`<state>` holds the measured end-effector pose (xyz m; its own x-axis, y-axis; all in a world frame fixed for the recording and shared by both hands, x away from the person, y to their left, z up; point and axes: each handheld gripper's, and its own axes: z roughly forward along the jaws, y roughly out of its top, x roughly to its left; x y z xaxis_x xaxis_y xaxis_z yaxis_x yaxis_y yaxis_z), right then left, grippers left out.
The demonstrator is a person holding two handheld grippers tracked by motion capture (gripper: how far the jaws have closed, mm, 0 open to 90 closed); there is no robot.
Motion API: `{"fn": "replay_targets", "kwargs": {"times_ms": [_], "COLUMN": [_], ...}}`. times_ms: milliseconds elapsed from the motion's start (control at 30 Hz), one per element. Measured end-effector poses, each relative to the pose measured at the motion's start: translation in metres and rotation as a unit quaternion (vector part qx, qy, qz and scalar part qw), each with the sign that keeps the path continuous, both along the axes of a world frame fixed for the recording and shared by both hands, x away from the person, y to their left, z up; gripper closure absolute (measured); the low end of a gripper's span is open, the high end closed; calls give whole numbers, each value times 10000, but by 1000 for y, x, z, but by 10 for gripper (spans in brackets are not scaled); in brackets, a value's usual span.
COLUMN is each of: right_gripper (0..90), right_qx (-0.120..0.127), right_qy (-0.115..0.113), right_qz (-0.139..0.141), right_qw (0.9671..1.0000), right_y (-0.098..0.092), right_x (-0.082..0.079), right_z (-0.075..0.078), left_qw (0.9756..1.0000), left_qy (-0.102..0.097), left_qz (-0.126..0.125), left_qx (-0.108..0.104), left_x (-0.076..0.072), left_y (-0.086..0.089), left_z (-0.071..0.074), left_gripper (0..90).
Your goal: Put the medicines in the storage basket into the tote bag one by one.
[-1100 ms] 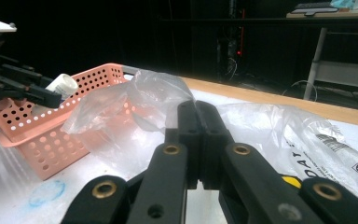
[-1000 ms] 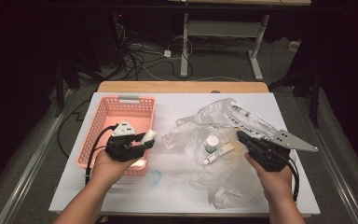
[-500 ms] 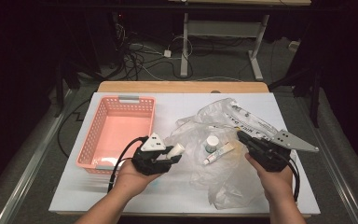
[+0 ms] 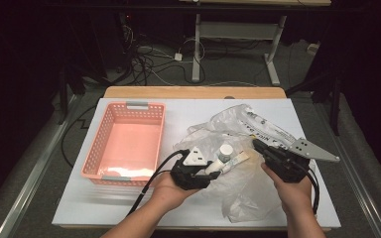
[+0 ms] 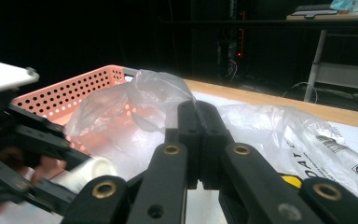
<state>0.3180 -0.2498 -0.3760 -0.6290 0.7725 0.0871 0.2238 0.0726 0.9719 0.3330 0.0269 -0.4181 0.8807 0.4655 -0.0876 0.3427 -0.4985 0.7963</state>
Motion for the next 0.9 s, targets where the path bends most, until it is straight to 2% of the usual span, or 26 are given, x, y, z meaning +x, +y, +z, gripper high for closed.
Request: {"fn": "replay_targets", "kwargs": {"times_ms": [267,533,633,800,833,900], "right_gripper": [900,900,900,900,900,900], "right_qx": [28,62,65,96,106,115], "right_qy": [21,11,28,45,41,34], "right_qz": [-7,-29,-49,-92,-107,-119], "right_qw": [10000,10000,10000,9999,9999,9999], "right_y": [-2,-5,-6,-10,-10,-11], "right_x": [2,3,3,4,4,4], "right_z": [-1,-1,-1,-1,-1,-1], "left_qw": [10000,10000,9998,9997,9995,9995], "left_qy": [51,64,100,124,100,47], "left_qz": [-20,-10,25,62,46,59], "left_qx": [20,74,195,204,283,309], "left_x": [21,35,39,44,45,46], "left_y": [-37,-70,-82,-97,-99,-104], "left_z": [-18,-39,-46,-51,-51,-52], "left_gripper": [579,578,579,578,578,578]}}
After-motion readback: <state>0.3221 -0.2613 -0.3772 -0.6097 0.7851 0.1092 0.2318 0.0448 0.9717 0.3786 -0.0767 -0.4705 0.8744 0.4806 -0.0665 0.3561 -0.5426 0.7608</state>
